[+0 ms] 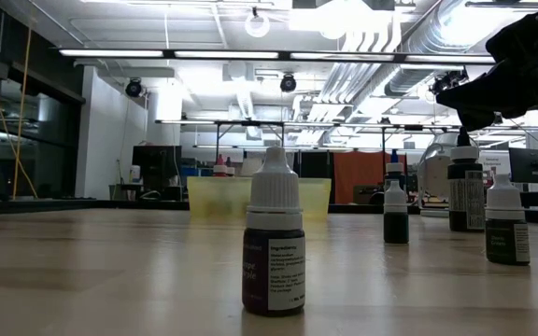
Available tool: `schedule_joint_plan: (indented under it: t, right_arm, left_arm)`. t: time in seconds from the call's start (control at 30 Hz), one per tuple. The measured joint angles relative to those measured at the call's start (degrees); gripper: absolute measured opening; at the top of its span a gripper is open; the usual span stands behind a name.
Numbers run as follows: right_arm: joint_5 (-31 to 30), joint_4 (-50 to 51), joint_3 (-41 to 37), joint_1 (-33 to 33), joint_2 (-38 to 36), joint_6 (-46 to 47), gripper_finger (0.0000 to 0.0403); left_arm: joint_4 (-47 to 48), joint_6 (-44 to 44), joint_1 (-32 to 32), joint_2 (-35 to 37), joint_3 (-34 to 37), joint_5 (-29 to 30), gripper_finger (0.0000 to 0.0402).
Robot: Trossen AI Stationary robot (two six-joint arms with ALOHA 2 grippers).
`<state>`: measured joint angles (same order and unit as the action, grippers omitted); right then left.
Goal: Pick & Place food coloring
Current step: Put the small blue food coloring into the yellow container
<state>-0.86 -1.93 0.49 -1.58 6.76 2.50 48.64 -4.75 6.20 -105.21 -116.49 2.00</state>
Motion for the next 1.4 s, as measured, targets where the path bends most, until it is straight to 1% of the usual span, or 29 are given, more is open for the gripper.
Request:
schedule_joint_plan:
  t: [0.07, 0.13, 0.2, 0.27, 0.33, 0.4, 0.47, 0.53, 0.6, 0.67, 0.7, 0.77, 0.83, 0.9, 0.93, 0.97, 1.07, 1.13, 1.2, 1.23, 1.27, 1.33, 1.4]
  right_arm:
    - [0.0, 0.0, 0.0, 0.0, -0.1, 0.0, 0.0000]
    - [0.0, 0.0, 0.0, 0.0, 0.0, 0.0, 0.0000]
    - [0.0, 0.0, 0.0, 0.0, 0.0, 0.0, 0.0000]
    - [0.0, 0.0, 0.0, 0.0, 0.0, 0.0, 0.0000]
    - [0.0, 0.0, 0.0, 0.0, 0.0, 0.0, 0.0000]
    - [0.0, 0.0, 0.0, 0.0, 0.0, 0.0, 0.0000]
    - [0.0, 0.0, 0.0, 0.0, 0.0, 0.0, 0.0000]
    - [0.0, 0.0, 0.0, 0.0, 0.0, 0.0, 0.0000]
    - [0.0, 0.1, 0.0, 0.0, -0.1, 0.0, 0.0000]
    - [0.0, 0.1, 0.0, 0.0, 0.0, 0.0, 0.0000]
    - [0.0, 0.1, 0.0, 0.0, 0.0, 0.0, 0.0000]
    - [0.0, 0.1, 0.0, 0.0, 0.0, 0.0, 0.0000]
    - [0.0, 0.2, 0.0, 0.0, 0.3, 0.0, 0.0000]
    - [0.0, 0.1, 0.0, 0.0, 0.5, 0.0, 0.0000]
    - [0.0, 0.1, 0.0, 0.0, 0.7, 0.0, 0.0000]
    - [0.0, 0.2, 0.0, 0.0, 0.8, 0.0, 0.0000]
    - [0.0, 0.1, 0.0, 0.0, 0.7, 0.0, 0.0000]
    - [0.0, 0.2, 0.0, 0.0, 0.7, 0.0, 0.0000]
    - [0.0, 0.2, 0.0, 0.0, 0.7, 0.0, 0.0000]
    - [0.0, 0.2, 0.0, 0.0, 0.7, 0.0, 0.0000]
    - [0.0, 0.2, 0.0, 0.0, 0.7, 0.0, 0.0000]
    - [0.0, 0.2, 0.0, 0.0, 0.7, 0.0, 0.0000]
    - [0.0, 0.2, 0.0, 0.0, 0.7, 0.0, 0.0000]
  left_arm:
    - [0.2, 0.4, 0.9, -3.2, -4.0, 0.1, 0.0257]
    - [3.6, 1.2, 1.1, -6.0, -8.6, 0.1, 0.0257]
    - [4.6, 2.0, 1.8, -9.9, -14.0, 0.1, 0.0257]
    - [9.8, 2.5, 1.7, -13.6, -18.5, 0.1, 0.0257]
    - [5.7, 3.0, 1.9, -14.7, -16.8, 0.0, 0.0257]
    - [9.2, 2.8, 1.9, -15.3, -16.2, -0.2, 0.0257]
    - [8.4, 3.2, 2.1, -16.6, -16.7, 0.4, 0.0257]
    - [12.5, 3.9, 2.1, -17.4, -16.4, 1.7, 0.0257]
    - [11.3, 5.6, 2.2, -19.9, -16.6, 1.7, 0.0257]
    - [14.7, 7.7, 2.2, -20.8, -16.1, 1.4, 0.0257]
    - [14.8, 9.1, 2.2, -21.4, -16.1, 1.0, 0.0257]
    - [12.2, 14.1, 2.5, -22.4, -16.7, -0.1, 0.0257]
    - [15.0, 19.4, 2.6, -22.9, -16.3, -1.0, 0.0257]
    - [11.8, 24.5, 2.9, -24.9, -16.6, -1.9, 0.0257]
    - [12.6, 26.8, 3.0, -25.2, -16.4, -2.0, 0.0257]
    - [14.3, 28.2, 3.2, -25.4, -16.2, -2.4, 0.0257]
    - [11.5, 32.1, 3.4, -26.9, -16.7, -3.4, 0.0257]
    - [13.9, 34.4, 3.6, -27.6, -16.3, -4.1, 0.0257]
    - [10.4, 37.1, 4.0, -29.4, -16.4, -4.3, 0.0257]
    - [11.3, 38.1, 4.0, -29.7, -16.3, -4.2, 0.0257]
    - [12.3, 39.0, 4.0, -29.8, -16.2, -4.4, 0.0257]
    - [9.8, 40.0, 4.0, -30.7, -16.6, -4.9, 0.0257]
    - [11.8, 40.5, 4.0, -31.1, -16.4, -4.9, 0.0257]
